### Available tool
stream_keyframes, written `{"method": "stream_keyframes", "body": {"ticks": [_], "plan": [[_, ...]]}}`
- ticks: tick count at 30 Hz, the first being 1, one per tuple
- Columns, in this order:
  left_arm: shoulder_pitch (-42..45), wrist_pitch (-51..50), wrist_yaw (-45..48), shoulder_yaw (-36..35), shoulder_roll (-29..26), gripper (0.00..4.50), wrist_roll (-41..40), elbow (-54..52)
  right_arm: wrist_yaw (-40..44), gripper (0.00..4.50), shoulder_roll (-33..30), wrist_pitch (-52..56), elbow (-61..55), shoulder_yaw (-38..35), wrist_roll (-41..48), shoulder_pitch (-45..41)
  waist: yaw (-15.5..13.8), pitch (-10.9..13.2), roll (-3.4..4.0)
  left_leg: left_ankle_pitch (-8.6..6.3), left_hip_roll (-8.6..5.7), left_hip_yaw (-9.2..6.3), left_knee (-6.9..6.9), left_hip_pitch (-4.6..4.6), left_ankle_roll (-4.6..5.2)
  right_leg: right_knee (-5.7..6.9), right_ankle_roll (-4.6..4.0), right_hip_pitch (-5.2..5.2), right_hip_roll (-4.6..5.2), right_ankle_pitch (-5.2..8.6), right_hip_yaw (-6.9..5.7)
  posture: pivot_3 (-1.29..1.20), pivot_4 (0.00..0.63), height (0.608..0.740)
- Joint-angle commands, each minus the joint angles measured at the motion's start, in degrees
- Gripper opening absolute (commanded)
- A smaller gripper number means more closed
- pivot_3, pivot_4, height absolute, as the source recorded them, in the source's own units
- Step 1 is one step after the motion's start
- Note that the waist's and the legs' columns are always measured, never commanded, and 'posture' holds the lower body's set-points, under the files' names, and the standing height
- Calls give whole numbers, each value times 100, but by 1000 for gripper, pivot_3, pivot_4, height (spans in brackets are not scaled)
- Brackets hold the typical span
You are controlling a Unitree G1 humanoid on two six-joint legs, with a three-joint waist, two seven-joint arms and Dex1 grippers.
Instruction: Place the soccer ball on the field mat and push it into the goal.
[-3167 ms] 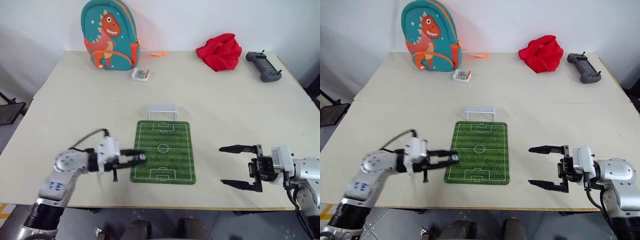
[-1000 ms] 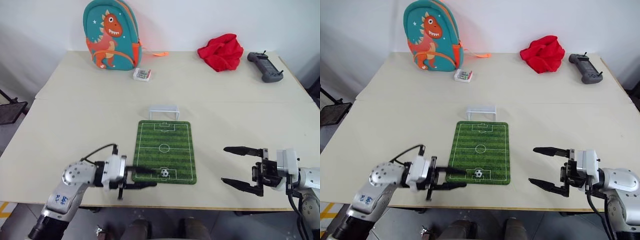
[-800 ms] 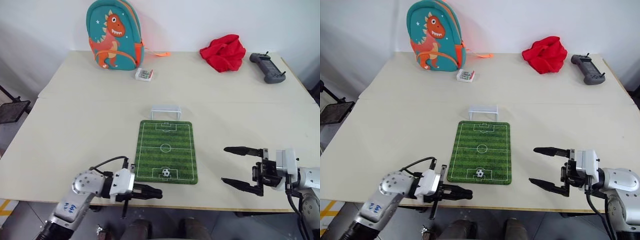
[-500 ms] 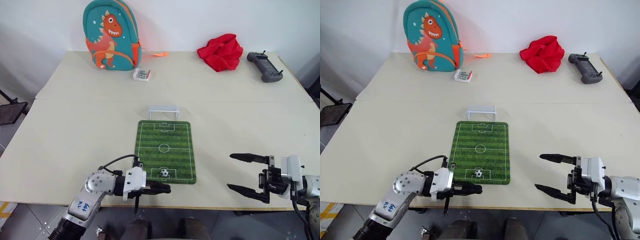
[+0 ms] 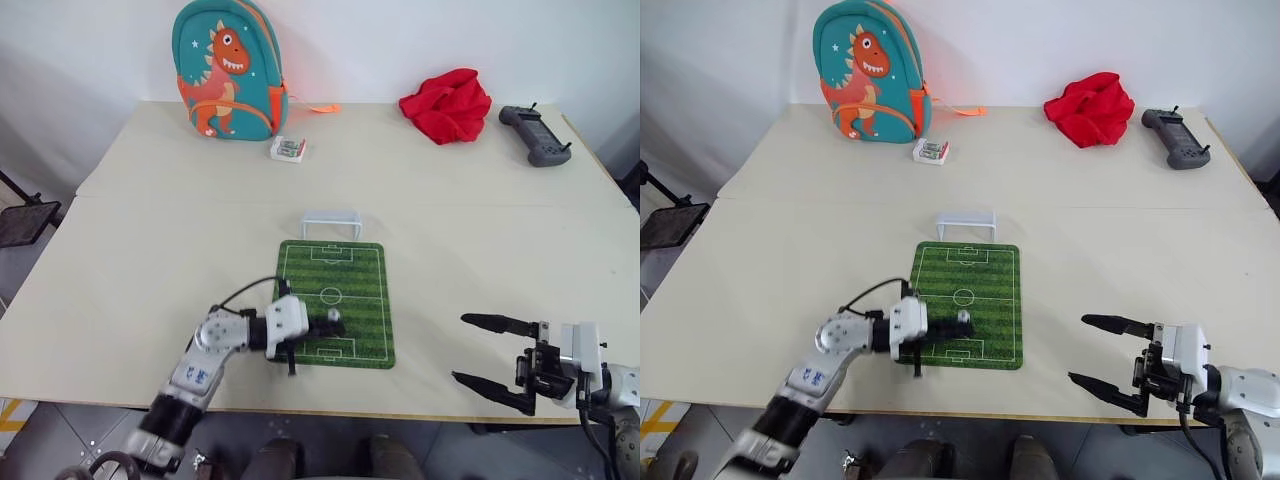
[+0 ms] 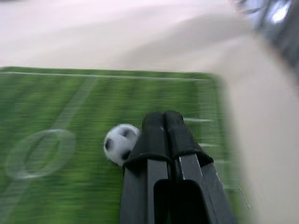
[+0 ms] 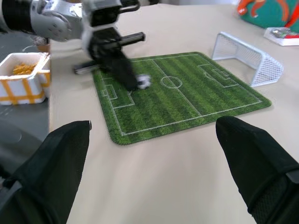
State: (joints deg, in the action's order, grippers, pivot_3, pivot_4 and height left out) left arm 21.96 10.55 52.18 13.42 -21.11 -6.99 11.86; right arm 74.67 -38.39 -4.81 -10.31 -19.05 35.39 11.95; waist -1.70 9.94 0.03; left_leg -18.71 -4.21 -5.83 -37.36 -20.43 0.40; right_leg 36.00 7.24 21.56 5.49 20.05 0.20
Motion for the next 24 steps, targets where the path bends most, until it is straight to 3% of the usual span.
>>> {"method": "stream_keyframes", "body": {"ticks": [1, 6, 12, 21, 24], "plan": [[504, 557, -71, -235, 84, 30, -15, 424, -617, 4500, 273, 160, -404, -44, 142, -38, 7, 0, 0, 0, 0, 0, -1, 0, 0, 2, 1, 0, 1, 0, -1, 0, 150, 740], [274, 626, 456, -524, -169, 30, -588, 5, -1284, 4500, 624, 306, -576, -96, 206, -184, 72, 0, 1, -1, -1, 4, 10, 1, 0, 1, 7, 9, 0, -3, 4, 0, 150, 740], [-1355, -313, 978, -981, -1087, 30, -1640, -1732, -1638, 4500, 929, 113, -315, -169, 212, -450, 114, 0, 3, -1, 3, 1, 15, 1, -1, 5, 5, 14, 1, -2, 12, 0, 150, 740], [-2641, -1317, -241, -2337, -1314, 30, -2177, -3084, -1572, 4500, 1058, -233, 99, -67, 55, -707, 32, 1, 5, 0, -1, -5, 14, 2, 2, -5, 2, 1, 5, -1, 14, 0, 150, 740], [-2803, -1257, -733, -2739, -1254, 30, -1886, -3232, -1545, 4500, 1054, -397, 374, -48, -30, -918, 39, 1, 6, 0, 0, -4, 18, 3, 2, -5, 2, 3, 4, -1, 13, 0, 150, 740]]}}
